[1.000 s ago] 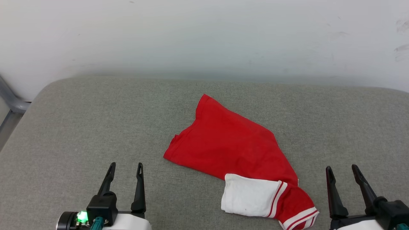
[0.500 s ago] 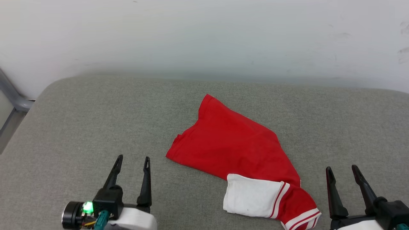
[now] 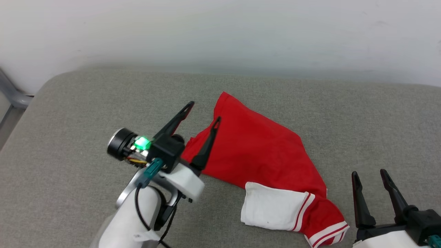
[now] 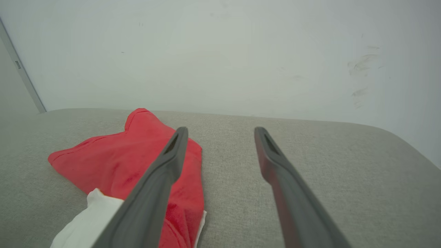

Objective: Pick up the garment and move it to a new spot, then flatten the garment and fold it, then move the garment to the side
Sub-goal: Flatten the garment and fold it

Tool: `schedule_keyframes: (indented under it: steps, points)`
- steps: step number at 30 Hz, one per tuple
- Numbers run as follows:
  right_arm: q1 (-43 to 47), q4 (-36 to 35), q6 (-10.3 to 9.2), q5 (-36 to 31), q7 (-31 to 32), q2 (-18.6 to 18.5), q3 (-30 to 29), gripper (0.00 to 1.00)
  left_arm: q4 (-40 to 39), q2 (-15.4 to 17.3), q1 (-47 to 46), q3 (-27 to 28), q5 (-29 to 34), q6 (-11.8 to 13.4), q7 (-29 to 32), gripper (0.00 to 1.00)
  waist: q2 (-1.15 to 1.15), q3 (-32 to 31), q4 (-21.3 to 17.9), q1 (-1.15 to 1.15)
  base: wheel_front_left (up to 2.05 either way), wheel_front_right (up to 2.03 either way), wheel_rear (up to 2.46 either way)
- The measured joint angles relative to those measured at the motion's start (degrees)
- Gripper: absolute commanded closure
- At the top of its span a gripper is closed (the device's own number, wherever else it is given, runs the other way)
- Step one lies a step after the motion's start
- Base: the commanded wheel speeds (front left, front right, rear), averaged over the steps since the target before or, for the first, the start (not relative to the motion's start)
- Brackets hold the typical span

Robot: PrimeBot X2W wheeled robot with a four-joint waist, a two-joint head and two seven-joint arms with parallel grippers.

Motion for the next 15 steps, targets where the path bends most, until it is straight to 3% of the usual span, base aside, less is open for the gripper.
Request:
schedule_keyframes:
  steps: [5,15]
  points:
    - [-1.1,-0.38,0.0,-0.11,0.0,-0.01,-0.22,0.0,0.48,2.03,-7.23,-10.2,-6.12,-0.32,7.58,0.0,0.0,1.78,-0.72,0.0,0.0,0.0,0.0]
    - [-3.25,-0.82,-0.01,-0.32,0.0,0.0,-0.25,0.0,-0.26,6.73,-16.64,-28.28,-23.39,-0.32,29.76,0.0,0.0,5.5,-2.56,0.0,0.0,0.0,0.0]
